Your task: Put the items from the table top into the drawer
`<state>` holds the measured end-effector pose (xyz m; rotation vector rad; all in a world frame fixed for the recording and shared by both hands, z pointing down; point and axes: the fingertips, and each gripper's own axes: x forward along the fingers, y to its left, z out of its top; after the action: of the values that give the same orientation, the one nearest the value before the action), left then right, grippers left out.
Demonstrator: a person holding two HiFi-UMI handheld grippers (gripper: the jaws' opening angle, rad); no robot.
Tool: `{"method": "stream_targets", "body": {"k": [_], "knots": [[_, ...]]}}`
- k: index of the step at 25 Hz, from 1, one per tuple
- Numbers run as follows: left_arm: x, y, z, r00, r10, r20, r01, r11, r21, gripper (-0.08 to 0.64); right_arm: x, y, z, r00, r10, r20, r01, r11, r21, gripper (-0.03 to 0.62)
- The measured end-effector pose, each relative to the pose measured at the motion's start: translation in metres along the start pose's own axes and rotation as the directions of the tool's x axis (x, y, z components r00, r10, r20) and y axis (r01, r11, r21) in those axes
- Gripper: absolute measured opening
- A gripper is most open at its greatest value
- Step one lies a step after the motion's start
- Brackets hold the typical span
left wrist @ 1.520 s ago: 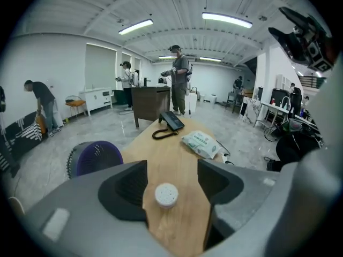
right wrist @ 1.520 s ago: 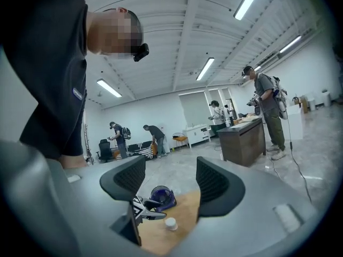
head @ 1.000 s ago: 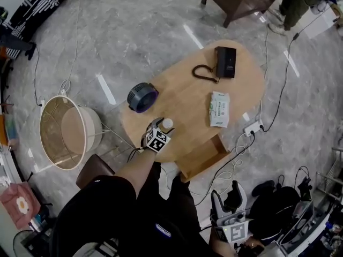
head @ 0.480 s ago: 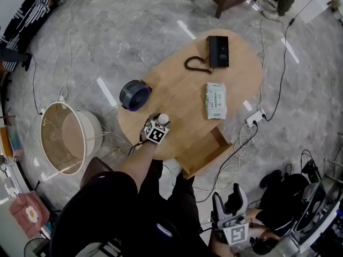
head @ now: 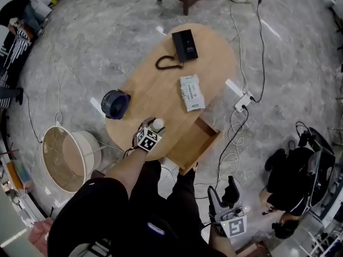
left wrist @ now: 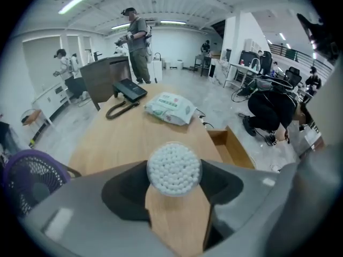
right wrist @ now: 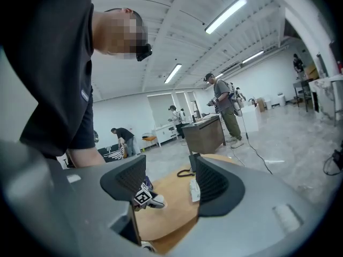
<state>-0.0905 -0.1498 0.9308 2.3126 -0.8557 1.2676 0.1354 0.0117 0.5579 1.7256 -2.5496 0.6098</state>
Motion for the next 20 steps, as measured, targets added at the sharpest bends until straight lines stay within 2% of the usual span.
{"method": "stream_targets", "body": {"k": [7,14,20], "knots": [[0.017,-0.073,0.033,0.998,-0.066,0.014,0.065,0.995,0.074,0.287,-0.049,-0.029,-0.006,0.996,-0.078,0.035,0.077,0.996,0.038,0.301],[0.038,-0.132,0.053,0.992,-0.121,0.03,0.117,0.986,0.117,0.287,-0.091,-0.056,-0.021,0.99,-0.133,0.036,0.13,0.988,0.08,0.301],[0.053,-0.176,0.053,0.986,-0.163,0.029,0.159,0.98,0.121,0.287,-0.109,-0.067,-0.028,0.991,-0.131,0.035,0.126,0.986,0.107,0.299]]}}
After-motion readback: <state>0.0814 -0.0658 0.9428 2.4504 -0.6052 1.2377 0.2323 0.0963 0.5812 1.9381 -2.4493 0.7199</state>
